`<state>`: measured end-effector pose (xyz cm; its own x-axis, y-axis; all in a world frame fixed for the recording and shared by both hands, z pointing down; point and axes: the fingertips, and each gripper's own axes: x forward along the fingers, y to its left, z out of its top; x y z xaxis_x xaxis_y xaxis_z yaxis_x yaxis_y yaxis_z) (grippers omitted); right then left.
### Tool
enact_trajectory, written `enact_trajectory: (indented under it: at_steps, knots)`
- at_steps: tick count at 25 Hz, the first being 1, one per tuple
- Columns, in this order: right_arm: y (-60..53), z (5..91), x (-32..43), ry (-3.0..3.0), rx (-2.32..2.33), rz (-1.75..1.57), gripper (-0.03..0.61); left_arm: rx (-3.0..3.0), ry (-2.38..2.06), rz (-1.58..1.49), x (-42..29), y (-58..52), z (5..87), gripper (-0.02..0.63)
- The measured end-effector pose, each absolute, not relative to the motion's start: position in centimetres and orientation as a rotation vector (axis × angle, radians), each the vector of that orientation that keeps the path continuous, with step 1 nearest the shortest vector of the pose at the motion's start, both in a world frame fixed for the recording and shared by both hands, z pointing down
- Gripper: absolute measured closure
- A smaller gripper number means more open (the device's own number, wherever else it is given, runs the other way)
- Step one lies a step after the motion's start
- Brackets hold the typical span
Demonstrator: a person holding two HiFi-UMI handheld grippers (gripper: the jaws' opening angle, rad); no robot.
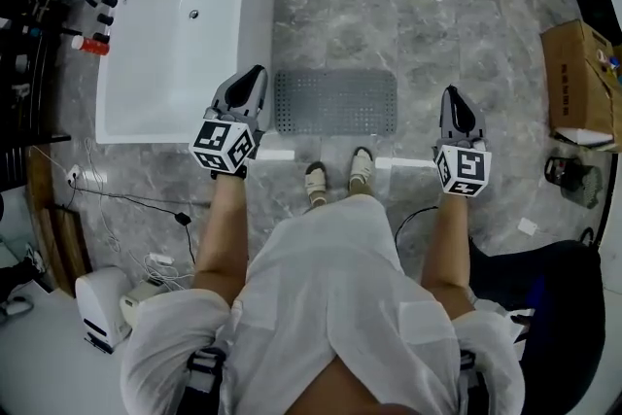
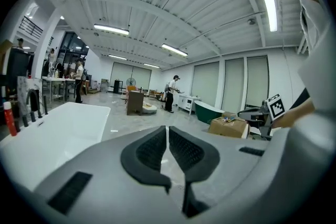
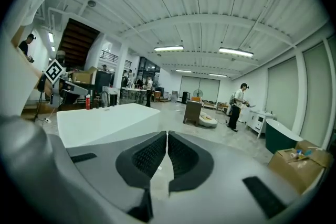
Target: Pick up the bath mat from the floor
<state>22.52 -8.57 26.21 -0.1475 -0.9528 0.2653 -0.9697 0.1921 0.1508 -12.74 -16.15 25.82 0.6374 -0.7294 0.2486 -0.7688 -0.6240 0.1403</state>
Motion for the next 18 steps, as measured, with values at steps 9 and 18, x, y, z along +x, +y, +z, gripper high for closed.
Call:
enact_trajectory:
  at_steps: [9,18]
  knots:
    - [-13.1,33.6,23.7,-2.156,1.738,0.211,0.547,2.507,-1.267,0.316,-11.5,-20.4,32.5,0.589]
    - [-16.2,42.4,25.5,-2.13,1.708,0.306,0.545,2.395,-1.294,0.369,-11.8,-22.6,41.5,0.589]
